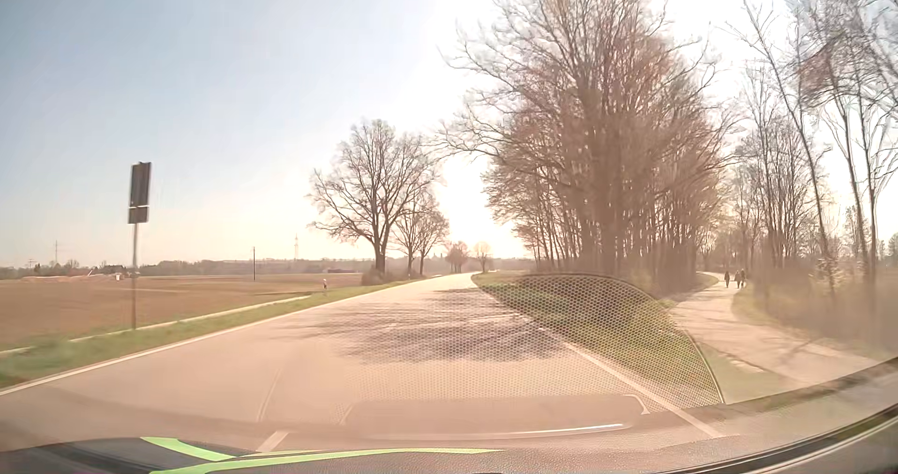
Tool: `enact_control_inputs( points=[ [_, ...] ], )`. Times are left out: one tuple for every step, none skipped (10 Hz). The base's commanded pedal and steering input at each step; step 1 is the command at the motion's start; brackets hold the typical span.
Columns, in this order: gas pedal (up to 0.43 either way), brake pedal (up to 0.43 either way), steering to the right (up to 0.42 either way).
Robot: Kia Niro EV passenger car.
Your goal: Follow the waypoints while adhering to traffic rules and regulations
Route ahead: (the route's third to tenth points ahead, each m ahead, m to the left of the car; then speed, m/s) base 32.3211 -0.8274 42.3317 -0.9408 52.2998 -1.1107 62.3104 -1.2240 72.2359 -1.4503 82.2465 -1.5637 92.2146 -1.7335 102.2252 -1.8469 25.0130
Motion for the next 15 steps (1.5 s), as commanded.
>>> enact_control_inputs(
  points=[
    [0.189, 0.000, 0.003],
    [0.189, 0.000, 0.003],
    [0.189, 0.000, 0.003],
    [0.189, 0.000, 0.003],
    [0.189, 0.000, 0.003],
    [0.189, 0.000, 0.003],
    [0.189, 0.000, 0.003],
    [0.189, 0.000, 0.003],
    [0.189, 0.000, 0.003],
    [0.189, 0.000, 0.003],
    [0.189, 0.000, 0.003],
    [0.189, 0.000, 0.003],
    [0.189, 0.000, 0.003],
    [0.189, 0.000, 0.003],
    [0.189, 0.000, 0.003]
  ],
)
